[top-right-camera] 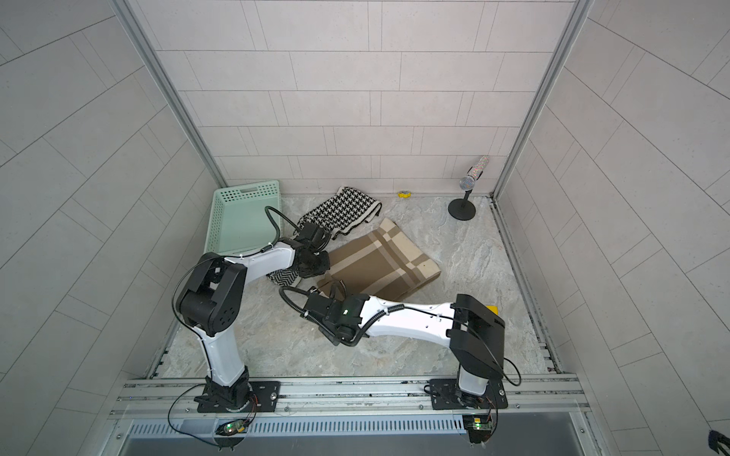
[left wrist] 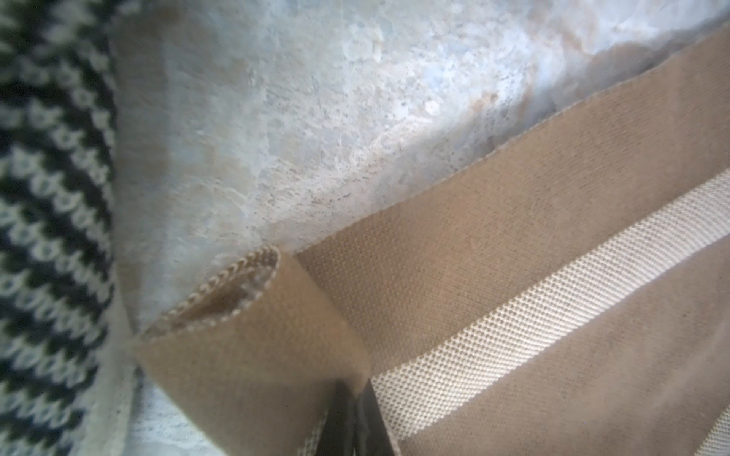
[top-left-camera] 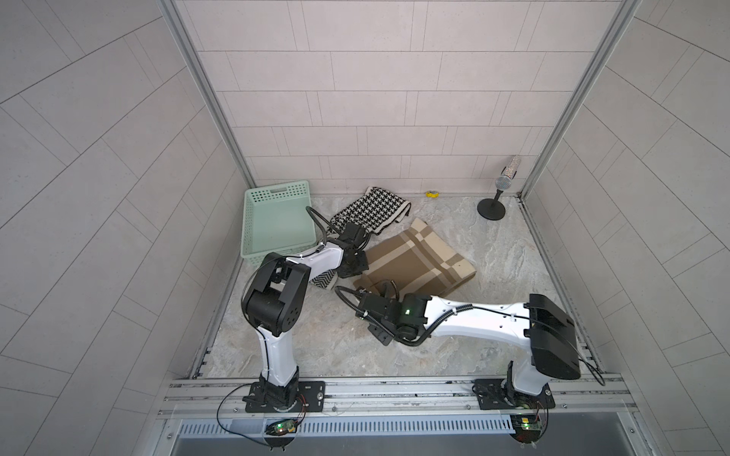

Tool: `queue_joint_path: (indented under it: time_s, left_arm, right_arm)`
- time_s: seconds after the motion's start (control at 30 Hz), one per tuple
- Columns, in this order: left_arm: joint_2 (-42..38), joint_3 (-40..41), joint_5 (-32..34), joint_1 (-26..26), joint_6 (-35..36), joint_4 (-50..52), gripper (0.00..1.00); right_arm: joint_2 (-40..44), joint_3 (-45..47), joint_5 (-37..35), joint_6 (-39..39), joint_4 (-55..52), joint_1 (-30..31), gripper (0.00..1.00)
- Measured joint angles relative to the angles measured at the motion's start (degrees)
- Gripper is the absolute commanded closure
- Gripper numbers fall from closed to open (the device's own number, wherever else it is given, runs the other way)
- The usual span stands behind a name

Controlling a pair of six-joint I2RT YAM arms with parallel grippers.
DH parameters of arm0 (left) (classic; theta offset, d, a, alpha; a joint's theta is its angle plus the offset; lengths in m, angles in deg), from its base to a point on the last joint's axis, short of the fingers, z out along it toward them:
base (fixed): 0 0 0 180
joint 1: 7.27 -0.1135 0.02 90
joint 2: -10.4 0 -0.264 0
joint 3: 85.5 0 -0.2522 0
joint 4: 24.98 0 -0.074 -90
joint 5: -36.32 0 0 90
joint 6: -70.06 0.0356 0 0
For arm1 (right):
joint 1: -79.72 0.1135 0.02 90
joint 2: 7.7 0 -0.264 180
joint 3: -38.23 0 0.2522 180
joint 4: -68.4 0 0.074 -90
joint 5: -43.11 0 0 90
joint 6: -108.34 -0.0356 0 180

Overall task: Roll up the scarf and place it into the basket
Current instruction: Roll the scarf at the center of the board.

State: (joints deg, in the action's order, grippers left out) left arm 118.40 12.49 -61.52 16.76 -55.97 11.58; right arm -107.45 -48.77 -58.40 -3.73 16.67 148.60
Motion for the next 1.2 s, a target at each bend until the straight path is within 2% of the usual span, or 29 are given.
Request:
queue_joint_path:
  time_s: [0.17, 0.4, 0.43, 0.6, 0.63, 0.77, 0.93, 1.1, 1.2]
  left_arm:
    - [0.0, 0.0, -0.5, 0.0, 0.0, 0.0, 1.0]
    - [0.0, 0.0, -1.0, 0.0, 0.0, -0.1, 0.99]
    - [0.0, 0.0, -1.1, 0.0, 0.0, -0.1, 0.97]
    - [-0.1, 0.0, -2.3, 0.0, 0.3, -0.5, 0.72]
    - [-0.3, 0.0, -2.6, 0.0, 0.5, -0.5, 0.65]
    - [-1.8, 0.0, -3.2, -0.2, 1.2, 0.2, 0.36]
    - [-8.0, 0.1, -1.8, -1.1, 2.7, 3.5, 0.19]
    - [-18.5, 1.2, 1.4, -2.8, 3.6, 5.5, 0.17]
    - [-24.1, 5.0, 1.9, -3.2, 3.4, 5.0, 0.25]
  right_arm:
    - [-5.6, 0.0, -6.6, 3.2, 0.6, 1.0, 0.5]
    - [-8.3, 1.7, -9.6, 5.6, 3.2, 0.9, 0.46]
    - [-8.6, 2.4, -9.5, 5.6, 3.8, 0.9, 0.46]
    - [-8.4, 5.9, -9.6, 5.1, 7.0, 0.4, 0.47]
    - [-8.1, 6.4, -9.4, 4.9, 7.8, 0.0, 0.5]
    - [-7.6, 8.2, -8.4, 3.0, 10.7, -1.3, 0.77]
    - [-5.9, 10.1, -5.8, 0.7, 12.5, -2.8, 0.94]
    - [-1.4, 13.1, 1.7, -2.5, 12.6, -6.4, 1.0]
    - [2.2, 15.5, 8.0, -4.7, 12.9, -10.1, 1.0]
